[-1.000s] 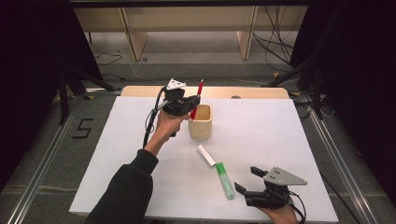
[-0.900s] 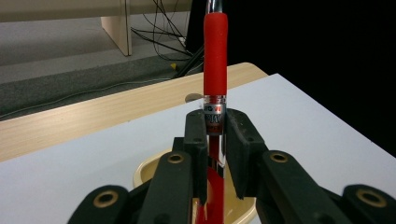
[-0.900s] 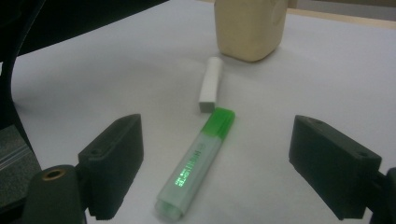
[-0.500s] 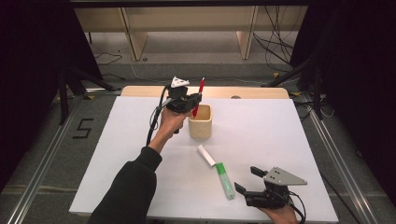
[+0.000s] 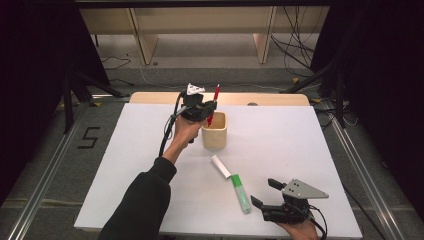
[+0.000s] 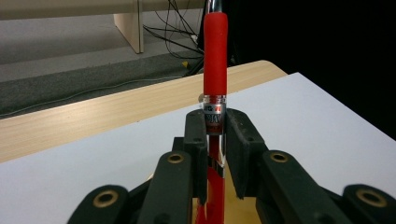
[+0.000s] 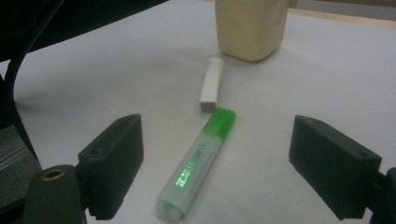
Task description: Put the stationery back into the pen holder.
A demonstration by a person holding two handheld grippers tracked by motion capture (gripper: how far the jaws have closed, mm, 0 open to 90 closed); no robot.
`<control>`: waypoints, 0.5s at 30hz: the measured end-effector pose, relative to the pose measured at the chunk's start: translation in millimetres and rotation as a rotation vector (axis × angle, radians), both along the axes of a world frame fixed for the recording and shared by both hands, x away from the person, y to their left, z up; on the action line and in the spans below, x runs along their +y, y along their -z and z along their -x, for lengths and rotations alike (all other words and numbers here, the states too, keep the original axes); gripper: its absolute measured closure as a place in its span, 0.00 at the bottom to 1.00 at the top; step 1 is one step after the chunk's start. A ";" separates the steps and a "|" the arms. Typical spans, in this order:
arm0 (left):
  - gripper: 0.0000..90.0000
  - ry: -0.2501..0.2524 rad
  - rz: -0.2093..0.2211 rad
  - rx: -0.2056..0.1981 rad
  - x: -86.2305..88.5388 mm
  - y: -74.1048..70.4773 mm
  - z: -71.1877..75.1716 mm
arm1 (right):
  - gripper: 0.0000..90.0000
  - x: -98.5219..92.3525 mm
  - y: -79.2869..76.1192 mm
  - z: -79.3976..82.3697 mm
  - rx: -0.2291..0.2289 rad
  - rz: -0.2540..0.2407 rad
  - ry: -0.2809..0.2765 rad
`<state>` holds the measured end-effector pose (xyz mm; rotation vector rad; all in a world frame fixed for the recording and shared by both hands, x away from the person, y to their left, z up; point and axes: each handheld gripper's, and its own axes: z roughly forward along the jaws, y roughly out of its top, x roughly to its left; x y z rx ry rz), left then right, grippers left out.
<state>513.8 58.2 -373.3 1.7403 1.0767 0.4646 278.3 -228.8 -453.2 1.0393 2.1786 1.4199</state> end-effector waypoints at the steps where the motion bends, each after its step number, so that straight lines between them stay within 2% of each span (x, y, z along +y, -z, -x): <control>1: 0.87 -0.001 0.000 -0.001 -0.2 0.3 -0.1 | 0.21 -0.1 0.0 0.0 0.000 0.000 0.000; 15: 0.87 0.005 -0.007 0.002 -5.5 6.7 0.7 | 0.21 0.6 -0.1 0.4 -0.001 0.001 -0.001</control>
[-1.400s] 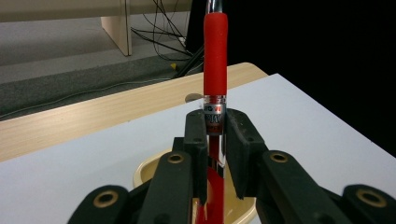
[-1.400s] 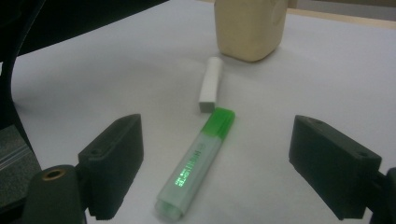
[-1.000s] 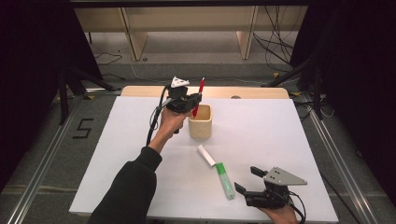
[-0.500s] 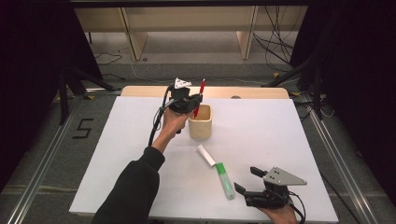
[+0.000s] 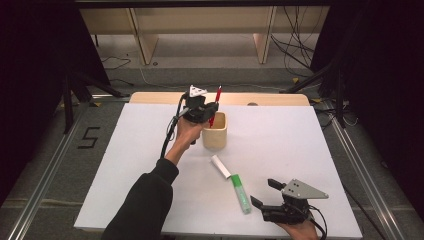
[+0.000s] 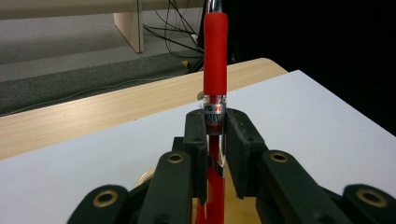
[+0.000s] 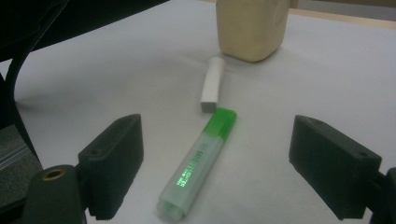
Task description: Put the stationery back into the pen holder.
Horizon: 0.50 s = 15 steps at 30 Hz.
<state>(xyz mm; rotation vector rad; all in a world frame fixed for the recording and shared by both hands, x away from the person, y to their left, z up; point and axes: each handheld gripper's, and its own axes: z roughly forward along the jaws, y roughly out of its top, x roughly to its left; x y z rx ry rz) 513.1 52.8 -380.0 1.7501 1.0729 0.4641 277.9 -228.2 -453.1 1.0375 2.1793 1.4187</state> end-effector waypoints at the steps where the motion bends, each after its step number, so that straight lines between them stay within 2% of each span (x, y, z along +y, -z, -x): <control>1: 0.87 -0.001 0.003 -0.001 -0.3 1.0 0.1 | 0.21 0.0 0.0 0.1 0.000 0.000 0.000; 15: 0.87 -0.004 0.002 0.012 0.6 10.4 3.5 | 0.21 0.9 0.3 0.1 -0.001 0.002 -0.001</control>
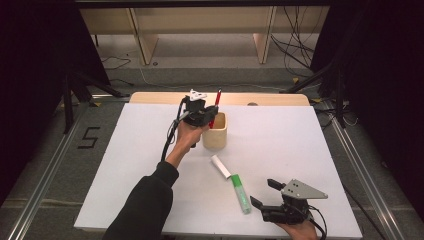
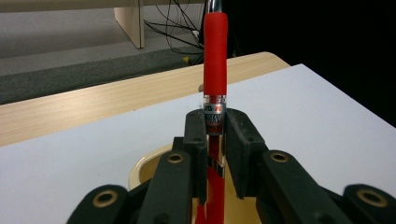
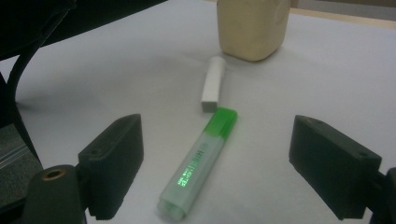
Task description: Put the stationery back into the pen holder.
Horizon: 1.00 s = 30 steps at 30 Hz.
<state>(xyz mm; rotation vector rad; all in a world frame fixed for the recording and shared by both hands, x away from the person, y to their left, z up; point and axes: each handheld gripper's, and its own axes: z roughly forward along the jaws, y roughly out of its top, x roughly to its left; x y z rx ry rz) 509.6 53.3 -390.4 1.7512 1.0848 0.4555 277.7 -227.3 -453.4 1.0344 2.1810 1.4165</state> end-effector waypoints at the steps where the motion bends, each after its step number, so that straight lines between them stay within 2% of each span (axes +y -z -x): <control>1: 0.87 0.001 0.000 0.001 -0.4 0.3 0.6 | 0.21 0.0 0.0 0.0 0.000 0.000 0.000; 4: 0.87 0.004 -0.030 0.009 -1.4 0.7 2.5 | 0.21 0.5 0.1 0.1 0.000 0.000 0.001; 11: 0.85 0.010 -0.036 0.026 0.9 -0.6 4.2 | 0.21 1.1 0.0 0.3 0.003 0.000 0.001; 16: 0.63 0.055 -0.015 0.050 3.4 -10.4 12.9 | 0.21 0.8 0.3 -0.2 0.003 -0.001 0.002; 19: 0.56 0.092 -0.033 0.056 7.3 -17.6 22.6 | 0.21 0.8 -0.1 0.3 0.001 -0.001 0.004; 22: 0.49 0.148 -0.015 0.089 17.5 -23.1 36.2 | 0.21 0.8 -0.5 0.5 -0.001 0.001 0.006; 26: 0.43 0.159 -0.030 0.080 33.5 -18.4 59.4 | 0.21 0.7 -1.1 0.4 0.002 0.006 0.010; 30: 0.40 0.158 -0.028 0.068 51.4 -8.7 77.8 | 0.21 1.5 -2.1 1.0 0.009 0.006 0.008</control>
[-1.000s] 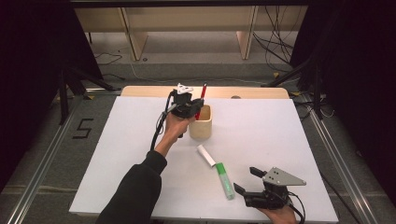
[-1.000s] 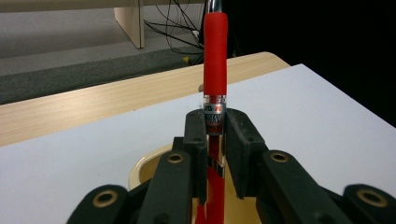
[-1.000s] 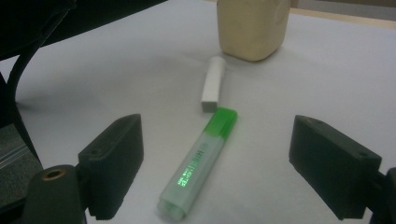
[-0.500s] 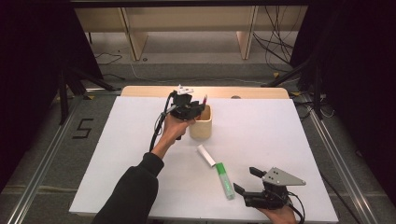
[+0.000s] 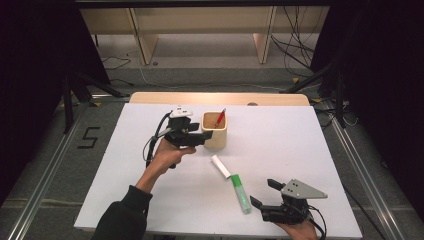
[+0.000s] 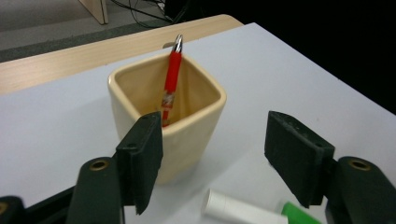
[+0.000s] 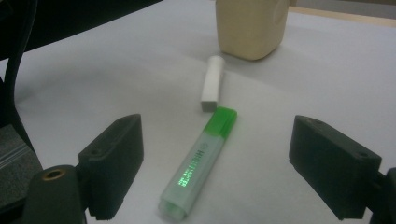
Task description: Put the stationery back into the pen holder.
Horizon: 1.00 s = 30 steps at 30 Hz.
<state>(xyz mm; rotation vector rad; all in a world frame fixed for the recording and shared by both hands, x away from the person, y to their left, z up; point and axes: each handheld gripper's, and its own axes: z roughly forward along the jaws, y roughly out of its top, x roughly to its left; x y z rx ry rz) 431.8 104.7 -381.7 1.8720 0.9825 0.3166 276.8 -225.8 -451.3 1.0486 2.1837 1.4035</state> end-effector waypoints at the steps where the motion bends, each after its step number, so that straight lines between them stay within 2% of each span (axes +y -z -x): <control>1: 0.40 -0.007 0.006 -0.001 3.5 2.5 3.0 | 0.21 0.3 -0.5 0.0 -0.004 0.000 -0.002; 4: 0.39 -0.019 -0.028 -0.005 12.2 5.7 9.9 | 0.21 1.7 -1.5 -0.7 0.003 0.004 -0.002; 5: 0.39 -0.024 -0.016 -0.010 14.5 6.8 13.3 | 0.21 2.1 -1.8 -1.3 0.006 0.003 -0.006; 7: 0.39 -0.020 -0.029 -0.023 18.2 8.0 18.4 | 0.21 3.0 -2.8 -1.9 0.010 0.012 -0.005; 9: 0.39 -0.028 -0.018 -0.035 20.7 8.9 24.2 | 0.21 3.5 -4.0 -2.6 0.014 0.017 -0.008; 17: 0.37 0.025 -0.002 -0.080 28.9 18.5 47.4 | 0.21 7.4 -6.0 -9.9 0.038 0.050 -0.016; 22: 0.37 0.031 0.010 -0.073 36.8 27.1 56.0 | 0.21 12.3 -7.7 -16.0 0.062 0.083 -0.043; 30: 0.34 0.033 0.003 -0.075 46.7 36.6 71.9 | 0.21 21.1 -15.7 -29.6 0.087 0.113 -0.052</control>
